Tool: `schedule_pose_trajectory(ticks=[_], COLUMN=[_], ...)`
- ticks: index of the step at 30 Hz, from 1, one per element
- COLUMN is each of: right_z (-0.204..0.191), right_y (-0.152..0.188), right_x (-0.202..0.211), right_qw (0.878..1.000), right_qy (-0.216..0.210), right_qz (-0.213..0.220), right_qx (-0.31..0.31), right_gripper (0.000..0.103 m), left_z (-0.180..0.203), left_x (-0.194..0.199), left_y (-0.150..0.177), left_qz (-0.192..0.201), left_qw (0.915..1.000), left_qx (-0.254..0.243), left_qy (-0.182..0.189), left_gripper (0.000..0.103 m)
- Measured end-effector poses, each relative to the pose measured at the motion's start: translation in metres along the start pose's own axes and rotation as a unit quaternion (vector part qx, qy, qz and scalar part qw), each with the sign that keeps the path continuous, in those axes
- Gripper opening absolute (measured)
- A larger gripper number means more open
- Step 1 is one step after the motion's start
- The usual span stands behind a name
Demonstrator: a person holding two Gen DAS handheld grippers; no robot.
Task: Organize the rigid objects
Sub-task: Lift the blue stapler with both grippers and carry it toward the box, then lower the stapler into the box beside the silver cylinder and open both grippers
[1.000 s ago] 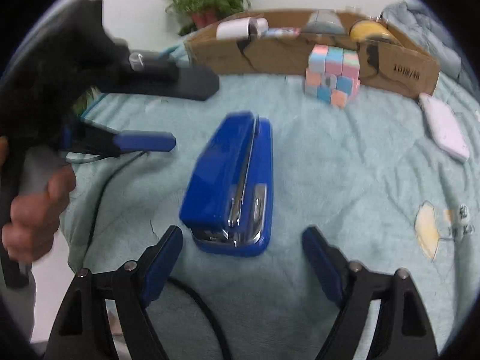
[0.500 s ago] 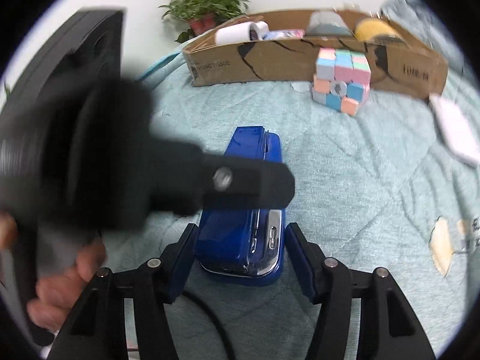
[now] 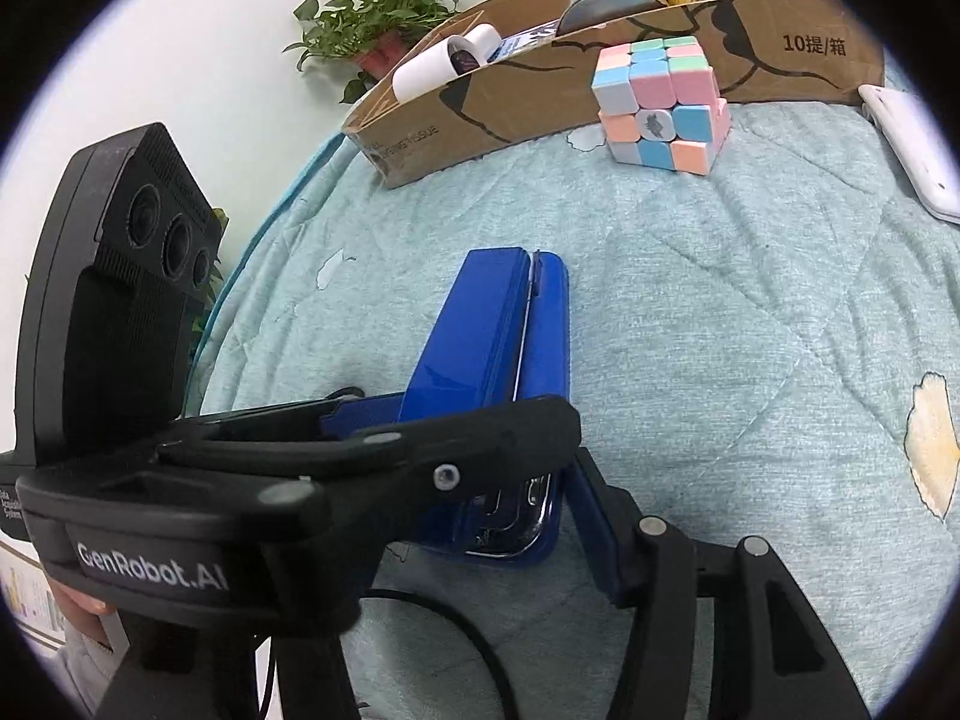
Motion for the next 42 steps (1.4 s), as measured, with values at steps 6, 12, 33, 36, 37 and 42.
schedule_pose_trajectory(ticks=[6, 12, 33, 36, 37, 42], right_z=[-0.006, -0.008, -0.025, -0.033, -0.037, -0.043], right_y=[0.011, 0.009, -0.055, -0.075, -0.085, -0.128], right_x=[-0.012, -0.015, -0.014, -0.016, -0.017, -0.033], right_qw=[1.0, 0.999, 0.997, 0.996, 0.994, 0.992], right_qy=[-0.019, -0.031, -0.01, -0.01, -0.015, 0.006], right_qz=[-0.007, -0.003, 0.069, 0.079, 0.087, 0.092], right_qx=[-0.001, -0.011, 0.023, 0.044, 0.057, 0.081], right_gripper=[0.054, 0.053, 0.052, 0.052, 0.051, 0.045], left_z=[-0.005, -0.012, 0.0, 0.001, 0.001, -0.005], left_x=[0.01, 0.017, 0.047, 0.055, 0.055, 0.049], left_y=[-0.003, -0.012, -0.085, -0.11, -0.115, -0.16], left_qz=[0.016, 0.029, 0.092, 0.111, 0.11, 0.123], left_qw=[0.9998, 0.9995, 0.9953, 0.9929, 0.9928, 0.9908], left_qx=[-0.011, -0.005, -0.017, -0.026, -0.026, -0.017], left_qy=[-0.009, -0.01, 0.026, 0.035, 0.039, 0.052], left_gripper=[0.062, 0.06, 0.059, 0.054, 0.051, 0.051])
Point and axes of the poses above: each gripper's, at about its wrist camera, not at the fingertips, and x roughly against the way its jaws point, z to its right, y to its underside, the point moved 4 cm from there along -x, roughly the way its jaws point, and after that the axes turned 13 degrees about z, right-handed, at the moved point
